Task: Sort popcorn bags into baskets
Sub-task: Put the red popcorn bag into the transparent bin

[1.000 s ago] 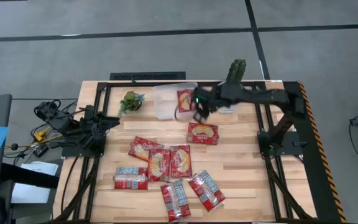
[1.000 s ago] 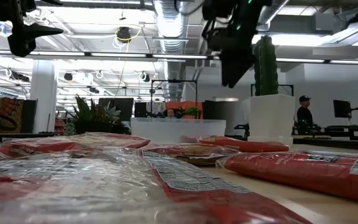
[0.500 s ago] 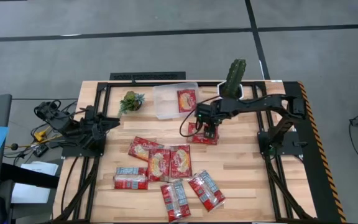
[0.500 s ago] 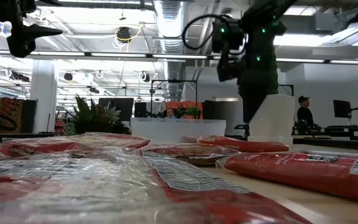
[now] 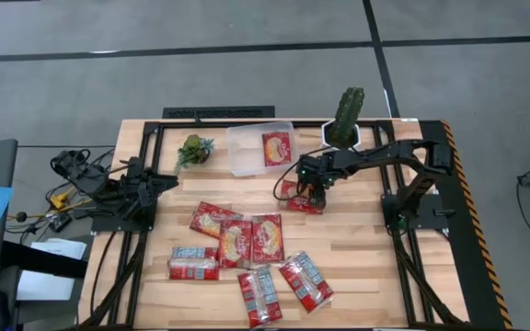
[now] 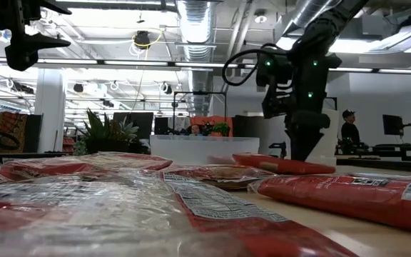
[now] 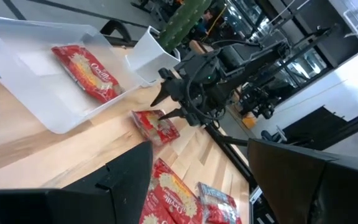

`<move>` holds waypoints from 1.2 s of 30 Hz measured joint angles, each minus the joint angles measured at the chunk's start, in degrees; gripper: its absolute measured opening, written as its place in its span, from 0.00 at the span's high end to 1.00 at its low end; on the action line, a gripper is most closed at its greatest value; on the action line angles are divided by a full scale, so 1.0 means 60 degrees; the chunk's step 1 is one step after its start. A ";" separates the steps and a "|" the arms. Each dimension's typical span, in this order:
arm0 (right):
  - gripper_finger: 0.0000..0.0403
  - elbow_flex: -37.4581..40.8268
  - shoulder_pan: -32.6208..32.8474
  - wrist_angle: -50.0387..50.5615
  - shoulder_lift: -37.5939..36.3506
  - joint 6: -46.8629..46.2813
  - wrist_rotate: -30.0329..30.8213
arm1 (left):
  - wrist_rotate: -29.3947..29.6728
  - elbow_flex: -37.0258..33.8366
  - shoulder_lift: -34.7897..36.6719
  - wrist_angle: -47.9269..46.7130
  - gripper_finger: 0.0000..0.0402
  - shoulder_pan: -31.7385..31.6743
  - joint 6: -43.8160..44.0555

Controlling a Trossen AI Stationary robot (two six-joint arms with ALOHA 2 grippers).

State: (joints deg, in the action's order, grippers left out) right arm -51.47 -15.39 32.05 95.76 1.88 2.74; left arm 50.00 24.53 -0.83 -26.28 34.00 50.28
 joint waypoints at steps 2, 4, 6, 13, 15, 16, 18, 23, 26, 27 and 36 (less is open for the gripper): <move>0.49 0.0069 0.0056 0.0004 -0.0007 0.0016 0.0000 | 0.0006 0.0000 -0.0001 0.0000 0.38 0.0000 0.0006; 0.60 0.0088 0.0059 0.0044 -0.0007 0.0013 0.0000 | 0.0026 0.0000 -0.0002 0.0001 0.38 0.0000 0.0007; 0.73 0.0088 0.0054 0.0097 -0.0007 -0.0013 -0.0005 | 0.0051 0.0000 -0.0001 0.0002 0.38 -0.0002 0.0011; 0.97 0.0085 0.0050 0.0261 -0.0007 -0.0610 -0.0192 | 0.0143 0.0000 0.0000 0.0004 0.38 -0.0004 0.0029; 0.98 0.0028 0.0086 0.0509 -0.0110 -0.0920 -0.0295 | 0.0213 0.0000 -0.0003 0.0004 0.38 -0.0003 0.0030; 0.98 -0.0048 0.0122 0.0723 -0.0184 -0.1038 -0.0449 | 0.0248 0.0000 -0.0001 0.0004 0.38 -0.0001 0.0032; 0.99 -0.0278 0.0242 0.1141 -0.0345 -0.1255 -0.0533 | 0.0312 0.0000 0.0001 0.0004 0.38 -0.0003 0.0029; 0.99 -0.1106 0.0538 0.1875 -0.0975 -0.1716 -0.0987 | 0.0404 0.0000 -0.0002 0.0004 0.38 0.0000 0.0029; 0.99 -0.1580 0.0669 0.1881 -0.1321 -0.2025 -0.1209 | 0.0416 0.0000 -0.0002 0.0004 0.38 0.0000 0.0029; 0.99 -0.1720 0.0707 0.1867 -0.1436 -0.2125 -0.1221 | 0.0423 0.0000 0.0000 0.0004 0.38 -0.0002 0.0029; 0.75 -0.2090 0.0708 0.1970 -0.1151 -0.1220 -0.1206 | 0.0283 0.0000 -0.0001 0.0004 0.38 -0.0003 0.0025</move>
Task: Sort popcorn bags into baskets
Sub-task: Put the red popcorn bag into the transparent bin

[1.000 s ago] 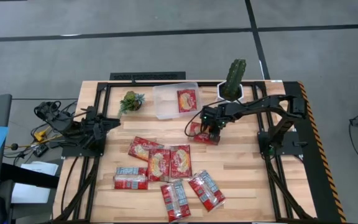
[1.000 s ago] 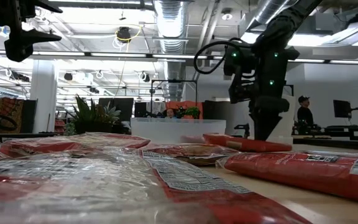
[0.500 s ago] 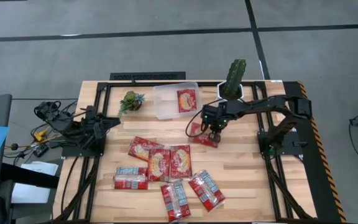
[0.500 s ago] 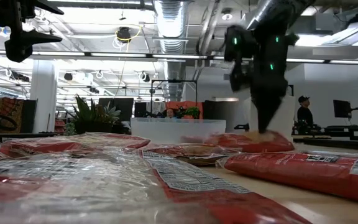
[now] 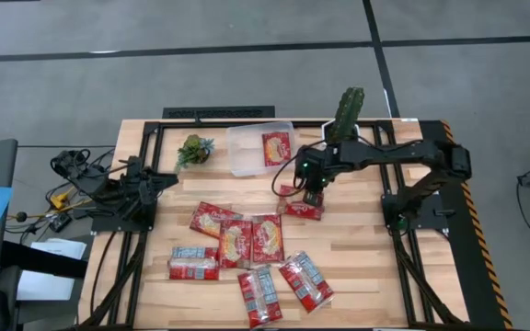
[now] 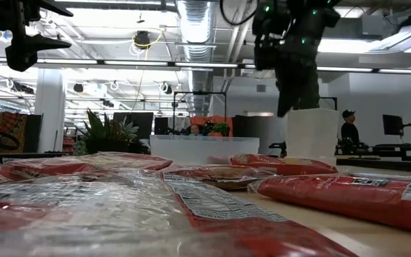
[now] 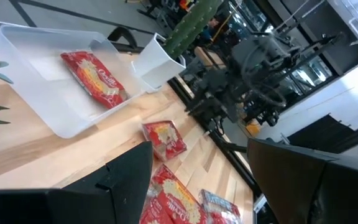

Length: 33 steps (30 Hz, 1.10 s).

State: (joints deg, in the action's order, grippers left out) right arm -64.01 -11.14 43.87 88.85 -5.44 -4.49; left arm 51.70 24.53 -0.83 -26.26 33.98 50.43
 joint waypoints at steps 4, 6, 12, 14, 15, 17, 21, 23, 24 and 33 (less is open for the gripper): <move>0.48 0.0000 0.0119 -0.0303 0.0957 0.0412 0.0108 | -0.0007 0.0000 -0.0001 -0.0004 0.38 0.0000 0.0000; 0.36 0.0004 0.0125 -0.0432 0.1518 0.0377 0.0267 | -0.0007 0.0000 0.0002 -0.0010 0.38 0.0003 0.0000; 0.22 -0.0036 0.0237 -0.0653 0.2918 0.0131 0.0683 | -0.0061 0.0000 -0.0001 -0.0264 0.38 0.0003 -0.0003; 0.25 -0.0058 0.0347 -0.0529 0.3159 -0.0015 0.1059 | -0.0065 0.0000 -0.0001 -0.0338 0.38 0.0003 -0.0003; 0.28 -0.0061 0.0398 -0.0485 0.3253 -0.0101 0.1201 | -0.0058 0.0000 0.0002 -0.0335 0.38 0.0002 -0.0004; 0.37 -0.0084 0.0522 -0.0465 0.3334 -0.0130 0.1332 | -0.0057 0.0000 0.0001 -0.0396 0.38 0.0001 0.0041; 0.69 -0.0031 0.0715 -0.0508 0.3273 -0.0271 0.1604 | -0.0032 0.0000 0.0001 -0.0498 0.38 -0.0001 0.0051; 0.88 -0.0018 0.0746 -0.0495 0.3120 -0.0336 0.1608 | -0.0032 0.0000 0.0001 -0.0514 0.38 0.0001 0.0051; 0.94 -0.0015 0.0733 -0.0494 0.3026 -0.0357 0.1566 | -0.0029 0.0000 0.0002 -0.0514 0.38 0.0000 0.0051; 0.97 -0.0774 0.0524 -0.0487 0.1662 -0.2119 0.0372 | -0.0003 0.0000 0.0000 -0.0510 0.38 0.0002 0.0069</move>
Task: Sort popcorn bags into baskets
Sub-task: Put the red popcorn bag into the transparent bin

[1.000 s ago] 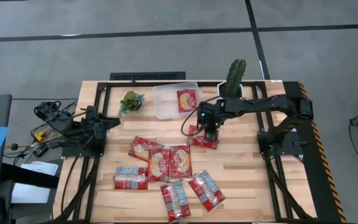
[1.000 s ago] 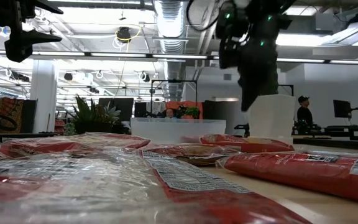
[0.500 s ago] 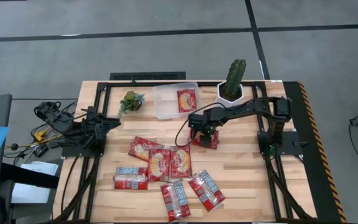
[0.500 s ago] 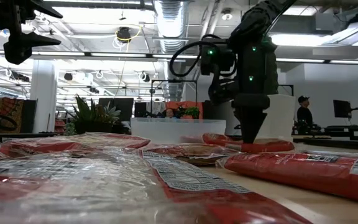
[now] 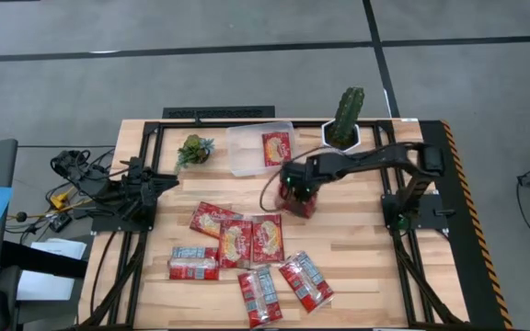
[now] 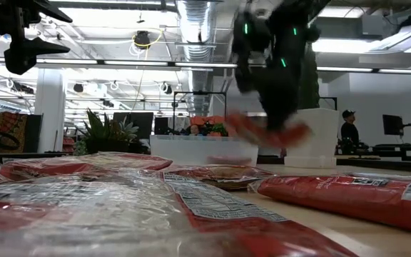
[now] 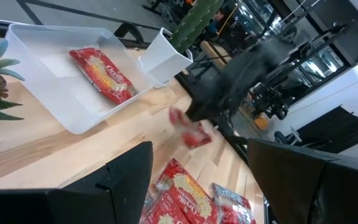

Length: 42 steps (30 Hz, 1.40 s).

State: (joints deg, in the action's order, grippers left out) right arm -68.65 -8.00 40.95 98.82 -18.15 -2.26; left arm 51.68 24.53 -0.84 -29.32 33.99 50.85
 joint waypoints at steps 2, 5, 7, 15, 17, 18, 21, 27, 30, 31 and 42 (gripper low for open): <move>0.97 -0.0510 -0.0081 -0.0105 -0.0228 -0.0398 -0.0215 | 0.0000 0.0000 0.0003 0.0000 0.38 -0.0003 0.0000; 0.97 -0.1405 -0.0289 -0.0448 -0.0356 -0.0877 -0.0234 | 0.0018 0.0000 0.0002 0.0001 0.38 -0.0003 0.0000; 0.97 -0.2043 -0.0527 -0.1013 -0.0249 -0.1376 0.0040 | 0.0022 0.0000 0.0003 0.0003 0.38 0.0000 0.0000; 0.97 -0.4472 -0.1651 -0.2741 0.1891 -0.3597 0.1003 | 0.0025 0.0000 0.0003 0.0007 0.38 -0.0003 0.0139; 0.97 -0.5056 -0.1823 -0.2530 0.2583 -0.4004 0.1159 | 0.0029 0.0000 0.0003 0.0010 0.38 0.0000 0.0142; 0.97 -0.5318 -0.1887 -0.2454 0.2927 -0.4183 0.1178 | 0.0029 0.0000 0.0002 0.0011 0.38 -0.0003 0.0142; 0.94 -0.5969 -0.2001 -0.2069 0.3789 -0.4730 0.1234 | 0.0032 0.0000 0.0003 0.0018 0.38 0.0000 0.0146; 0.89 -0.6620 -0.2005 -0.1435 0.4989 -0.4854 0.1406 | 0.0031 0.0000 -0.0001 0.0015 0.38 -0.0001 0.0105; 0.87 -0.6775 -0.2010 -0.1308 0.5178 -0.4714 0.1347 | 0.0029 0.0000 -0.0001 0.0015 0.38 -0.0002 0.0081; 0.86 -0.6786 -0.2034 -0.1386 0.5190 -0.4633 0.1342 | 0.0032 0.0000 -0.0001 0.0015 0.38 0.0000 0.0076; 0.54 -0.6775 -0.2630 -0.0542 0.4951 -0.3727 0.1193 | 0.0029 0.0000 0.0000 0.0007 0.38 0.0000 0.0069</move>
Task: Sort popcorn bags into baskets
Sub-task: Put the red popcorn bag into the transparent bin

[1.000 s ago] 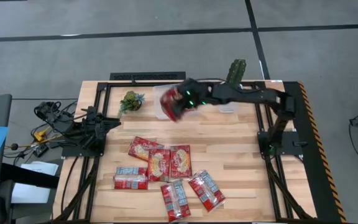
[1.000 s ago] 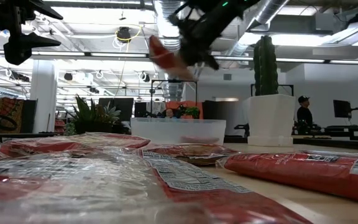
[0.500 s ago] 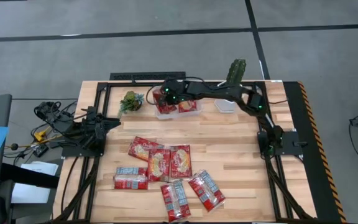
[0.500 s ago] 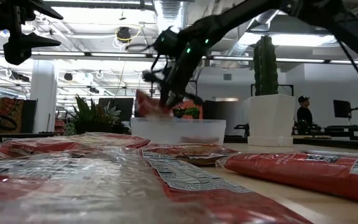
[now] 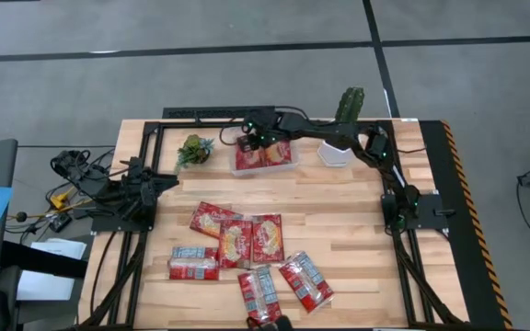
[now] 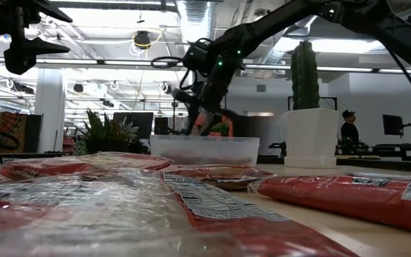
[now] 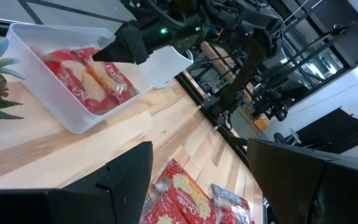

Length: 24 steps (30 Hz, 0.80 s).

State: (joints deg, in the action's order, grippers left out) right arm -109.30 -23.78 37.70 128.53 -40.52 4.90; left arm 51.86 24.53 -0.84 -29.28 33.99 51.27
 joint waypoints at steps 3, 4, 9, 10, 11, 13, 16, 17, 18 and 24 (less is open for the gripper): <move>0.45 -0.0006 -0.0069 0.0137 -0.0148 0.0666 -0.0513 | -0.0036 0.0000 0.0000 0.0000 0.38 -0.0002 0.0004; 0.43 0.0006 -0.0095 0.0482 -0.0313 0.1073 -0.0846 | -0.0093 0.0000 0.0000 0.0000 0.38 -0.0003 0.0003; 0.41 -0.0024 0.0443 0.3004 -0.1465 0.3180 -0.1498 | -0.0584 0.0000 0.0000 0.0000 0.38 0.0001 0.0019; 0.42 -0.0024 0.0730 0.3551 -0.1655 0.3504 -0.1499 | -0.0605 0.0000 0.0000 0.0000 0.38 0.0000 0.0047; 0.42 -0.0024 0.1041 0.4046 -0.1840 0.3721 -0.1499 | -0.0605 0.0000 0.0000 0.0000 0.38 -0.0002 0.0047; 0.44 -0.0002 0.1757 0.5028 -0.2170 0.3826 -0.1518 | -0.0591 0.0000 0.0000 0.0000 0.38 -0.0002 0.0057; 0.45 0.0113 0.2999 0.5774 -0.2573 0.3361 -0.0920 | -0.0590 0.0000 0.0002 0.0005 0.38 0.0000 0.0253; 0.45 0.0292 0.3428 0.5846 -0.2699 0.3034 -0.0647 | -0.0590 0.0000 0.0000 0.0007 0.38 -0.0003 0.0350; 0.45 0.0506 0.3825 0.5866 -0.2816 0.2601 -0.0480 | -0.0591 0.0000 0.0000 0.0007 0.38 -0.0002 0.0426; 0.40 0.2849 0.5500 0.4439 -0.3674 -0.0993 -0.0392 | -0.0672 0.0000 -0.0020 0.0057 0.38 0.0001 0.0586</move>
State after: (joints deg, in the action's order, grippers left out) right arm -92.21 9.22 64.33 106.49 -46.48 2.55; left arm 47.83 24.53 -0.96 -28.94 34.00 54.78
